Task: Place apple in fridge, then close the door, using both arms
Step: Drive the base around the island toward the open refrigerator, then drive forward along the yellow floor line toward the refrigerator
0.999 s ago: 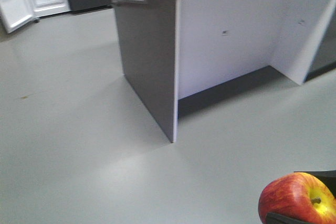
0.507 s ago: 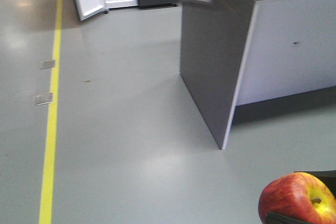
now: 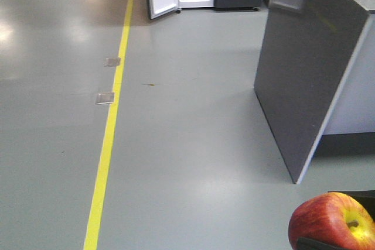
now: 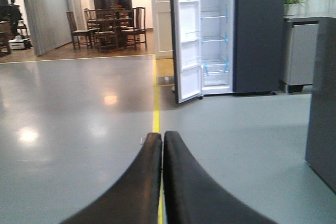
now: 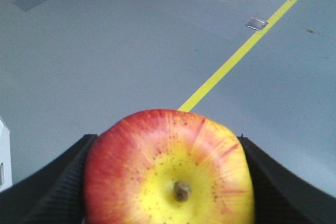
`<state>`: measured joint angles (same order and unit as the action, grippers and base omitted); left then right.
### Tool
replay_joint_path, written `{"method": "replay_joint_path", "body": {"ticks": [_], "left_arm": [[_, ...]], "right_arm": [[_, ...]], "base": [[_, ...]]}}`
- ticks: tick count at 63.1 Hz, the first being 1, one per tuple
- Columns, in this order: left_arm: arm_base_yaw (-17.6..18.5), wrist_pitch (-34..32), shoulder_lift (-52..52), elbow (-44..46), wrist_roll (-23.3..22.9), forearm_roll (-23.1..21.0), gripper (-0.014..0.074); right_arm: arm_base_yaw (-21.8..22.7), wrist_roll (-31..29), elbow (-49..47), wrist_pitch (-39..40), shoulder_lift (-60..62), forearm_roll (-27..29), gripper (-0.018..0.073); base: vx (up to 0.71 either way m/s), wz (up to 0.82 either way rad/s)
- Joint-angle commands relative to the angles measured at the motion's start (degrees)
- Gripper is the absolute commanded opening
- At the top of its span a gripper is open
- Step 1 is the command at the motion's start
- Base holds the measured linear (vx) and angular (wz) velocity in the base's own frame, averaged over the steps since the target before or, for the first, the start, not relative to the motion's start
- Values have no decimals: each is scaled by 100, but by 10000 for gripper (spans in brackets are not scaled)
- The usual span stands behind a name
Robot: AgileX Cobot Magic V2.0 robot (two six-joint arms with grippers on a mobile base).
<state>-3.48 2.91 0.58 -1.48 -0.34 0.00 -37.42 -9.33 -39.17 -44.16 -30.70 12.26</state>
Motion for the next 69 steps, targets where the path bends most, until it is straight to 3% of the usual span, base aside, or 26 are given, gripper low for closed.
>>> {"method": "replay_joint_path", "body": {"ticks": [1, 69], "left_arm": [[10, -428, 95, -125, -42, 0, -6], [10, -428, 95, -125, -42, 0, -6]], "right_arm": [[-10, -51, -162, 432, -14, 53, 361], [-10, -50, -162, 427, -14, 53, 361]], "base": [[5, 29], [8, 10]]}}
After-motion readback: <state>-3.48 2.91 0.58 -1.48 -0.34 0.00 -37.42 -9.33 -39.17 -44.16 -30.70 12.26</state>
